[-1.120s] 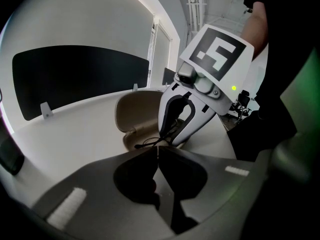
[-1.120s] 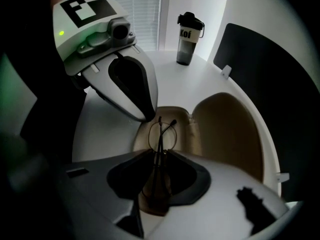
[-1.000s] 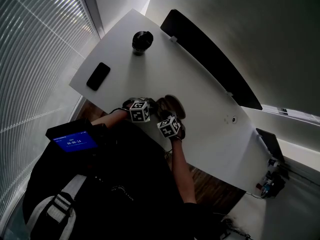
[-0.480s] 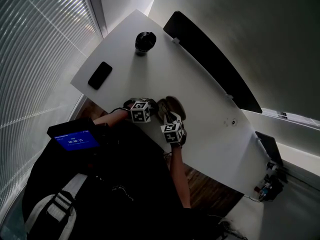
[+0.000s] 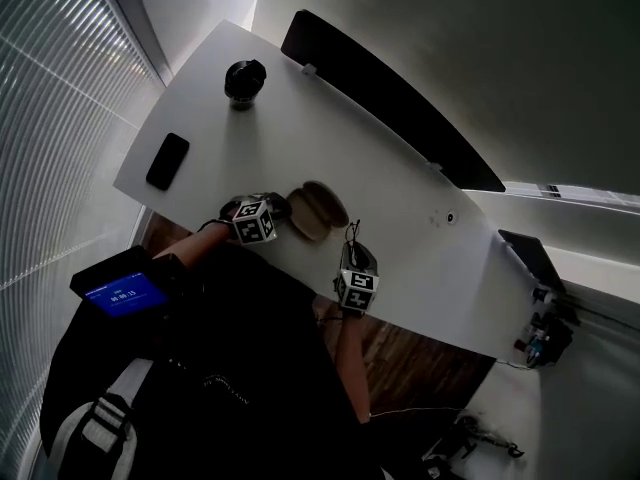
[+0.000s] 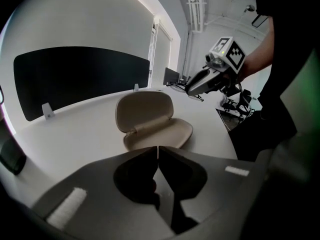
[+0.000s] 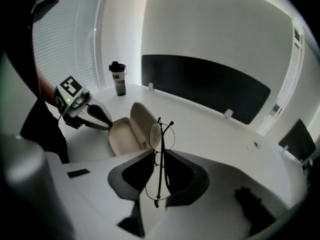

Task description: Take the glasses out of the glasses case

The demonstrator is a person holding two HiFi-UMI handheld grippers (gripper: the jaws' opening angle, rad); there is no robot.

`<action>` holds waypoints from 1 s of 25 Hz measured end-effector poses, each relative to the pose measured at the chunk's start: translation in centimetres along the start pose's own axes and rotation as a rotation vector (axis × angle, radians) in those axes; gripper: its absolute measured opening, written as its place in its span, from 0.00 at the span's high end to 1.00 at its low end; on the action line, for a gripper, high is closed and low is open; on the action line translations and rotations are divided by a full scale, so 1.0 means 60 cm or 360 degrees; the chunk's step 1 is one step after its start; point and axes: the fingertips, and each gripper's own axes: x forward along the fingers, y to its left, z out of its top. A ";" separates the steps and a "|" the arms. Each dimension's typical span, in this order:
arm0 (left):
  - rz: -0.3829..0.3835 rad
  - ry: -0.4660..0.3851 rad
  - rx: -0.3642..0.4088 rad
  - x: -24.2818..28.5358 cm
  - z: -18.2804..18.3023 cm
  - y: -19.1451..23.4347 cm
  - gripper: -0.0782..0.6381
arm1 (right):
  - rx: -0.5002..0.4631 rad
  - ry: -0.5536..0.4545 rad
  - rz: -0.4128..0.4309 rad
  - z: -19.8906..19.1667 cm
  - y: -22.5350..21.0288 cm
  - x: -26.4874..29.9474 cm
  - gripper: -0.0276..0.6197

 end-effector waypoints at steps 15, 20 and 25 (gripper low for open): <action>0.0030 0.0010 0.0034 0.001 -0.001 0.004 0.87 | 0.0134 0.0454 -0.0115 -0.175 -0.031 0.059 0.84; 0.0033 0.0006 0.0037 0.005 -0.007 0.007 0.87 | 0.0103 0.0438 -0.0150 -0.176 -0.025 0.065 0.91; 0.0051 -0.0011 0.0067 -0.001 0.002 0.004 0.87 | 0.0062 0.0322 -0.0183 -0.147 -0.032 0.040 0.88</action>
